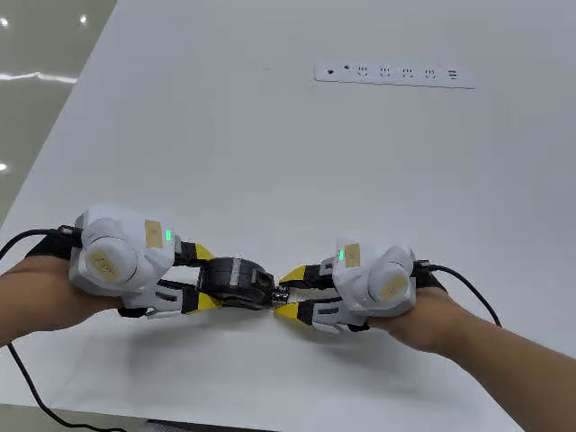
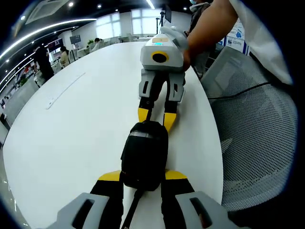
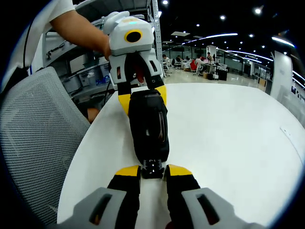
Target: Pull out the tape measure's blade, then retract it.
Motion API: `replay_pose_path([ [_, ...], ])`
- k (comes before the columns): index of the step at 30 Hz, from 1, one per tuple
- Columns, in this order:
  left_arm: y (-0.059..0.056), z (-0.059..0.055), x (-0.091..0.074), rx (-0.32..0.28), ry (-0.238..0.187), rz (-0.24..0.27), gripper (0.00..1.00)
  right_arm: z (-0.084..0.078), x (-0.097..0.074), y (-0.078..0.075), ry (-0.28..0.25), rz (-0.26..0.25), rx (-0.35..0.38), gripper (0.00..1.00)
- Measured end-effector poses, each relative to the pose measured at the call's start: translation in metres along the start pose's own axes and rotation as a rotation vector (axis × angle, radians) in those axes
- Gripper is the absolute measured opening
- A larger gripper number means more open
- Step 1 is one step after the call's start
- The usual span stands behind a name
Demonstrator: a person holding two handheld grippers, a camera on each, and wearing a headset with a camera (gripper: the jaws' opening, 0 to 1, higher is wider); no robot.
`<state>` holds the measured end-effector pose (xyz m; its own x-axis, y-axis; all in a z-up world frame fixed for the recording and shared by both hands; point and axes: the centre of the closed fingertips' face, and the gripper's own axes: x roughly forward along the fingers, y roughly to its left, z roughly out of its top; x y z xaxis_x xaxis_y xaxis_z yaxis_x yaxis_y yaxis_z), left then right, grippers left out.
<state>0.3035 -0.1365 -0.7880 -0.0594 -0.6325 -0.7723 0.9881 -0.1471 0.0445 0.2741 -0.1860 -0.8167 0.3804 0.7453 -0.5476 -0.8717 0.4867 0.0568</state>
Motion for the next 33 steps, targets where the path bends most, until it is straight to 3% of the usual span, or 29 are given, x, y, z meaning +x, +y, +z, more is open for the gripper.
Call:
replay_pose_path([
  [33,-0.0006,-0.0016,0.0008,0.014,0.015,-0.002,0.27,0.0019,0.0026,0.0019,0.006,0.022,-0.041,0.14],
])
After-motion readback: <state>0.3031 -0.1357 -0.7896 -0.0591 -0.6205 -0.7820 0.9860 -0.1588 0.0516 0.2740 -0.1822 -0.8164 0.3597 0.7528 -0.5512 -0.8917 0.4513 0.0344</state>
